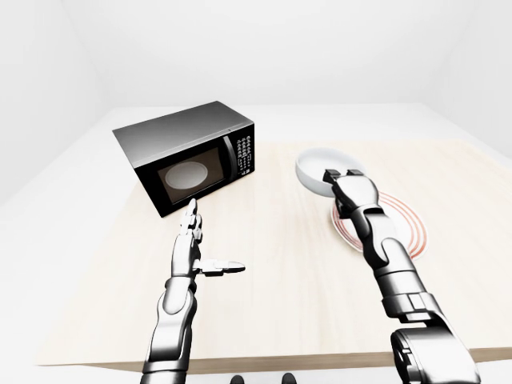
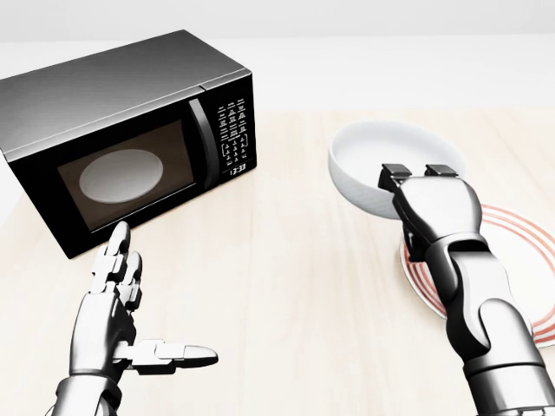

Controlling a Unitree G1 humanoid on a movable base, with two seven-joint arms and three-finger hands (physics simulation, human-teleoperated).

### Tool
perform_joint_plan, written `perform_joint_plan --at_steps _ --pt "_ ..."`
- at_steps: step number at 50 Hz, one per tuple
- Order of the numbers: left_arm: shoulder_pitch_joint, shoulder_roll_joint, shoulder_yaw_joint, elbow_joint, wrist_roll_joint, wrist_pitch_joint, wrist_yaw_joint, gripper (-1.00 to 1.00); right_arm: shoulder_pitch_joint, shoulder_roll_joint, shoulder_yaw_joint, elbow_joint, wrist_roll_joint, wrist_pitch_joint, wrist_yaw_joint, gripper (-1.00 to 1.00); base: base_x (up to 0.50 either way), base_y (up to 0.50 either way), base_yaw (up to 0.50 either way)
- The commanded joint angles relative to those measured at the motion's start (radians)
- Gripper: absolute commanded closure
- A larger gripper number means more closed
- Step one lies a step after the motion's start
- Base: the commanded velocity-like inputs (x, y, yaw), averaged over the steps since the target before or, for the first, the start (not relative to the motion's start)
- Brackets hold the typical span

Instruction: Pick up the white bowl and put it on the plate.

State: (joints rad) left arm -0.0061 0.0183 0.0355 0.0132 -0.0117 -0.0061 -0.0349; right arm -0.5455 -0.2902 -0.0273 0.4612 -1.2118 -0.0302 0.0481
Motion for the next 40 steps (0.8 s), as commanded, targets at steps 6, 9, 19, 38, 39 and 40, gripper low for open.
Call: perform_joint_plan --at_steps 6,9,19,38,39,40 --pt "0.000 0.000 0.000 0.001 0.000 -0.001 0.000 -1.00 0.031 -0.071 -0.058 -0.023 0.011 0.014 -0.028 1.00 0.00 0.00 0.00" --pt "0.000 0.000 0.000 0.001 0.000 -0.001 0.000 -1.00 0.042 -0.079 -0.064 -0.034 0.015 0.019 -0.023 1.00 0.00 0.00 0.00" --pt "0.000 0.000 0.000 0.001 0.000 0.000 0.000 -1.00 0.075 -0.108 -0.086 -0.031 0.032 0.018 -0.034 1.00 0.00 0.00 0.00" --pt "0.000 0.000 0.000 0.001 0.000 -0.001 0.000 -1.00 0.119 -0.141 -0.112 -0.007 0.057 0.017 -0.061 1.00 0.00 0.00 0.00" --pt "0.000 0.000 0.000 0.001 0.000 -0.001 0.000 -1.00 0.120 -0.144 -0.114 0.004 0.060 0.015 -0.067 1.00 0.00 0.00 0.00" --pt "0.000 0.000 0.000 0.001 0.000 -0.001 0.000 -1.00 0.121 -0.146 -0.115 0.003 0.061 0.017 -0.066 1.00 0.00 0.00 0.00"
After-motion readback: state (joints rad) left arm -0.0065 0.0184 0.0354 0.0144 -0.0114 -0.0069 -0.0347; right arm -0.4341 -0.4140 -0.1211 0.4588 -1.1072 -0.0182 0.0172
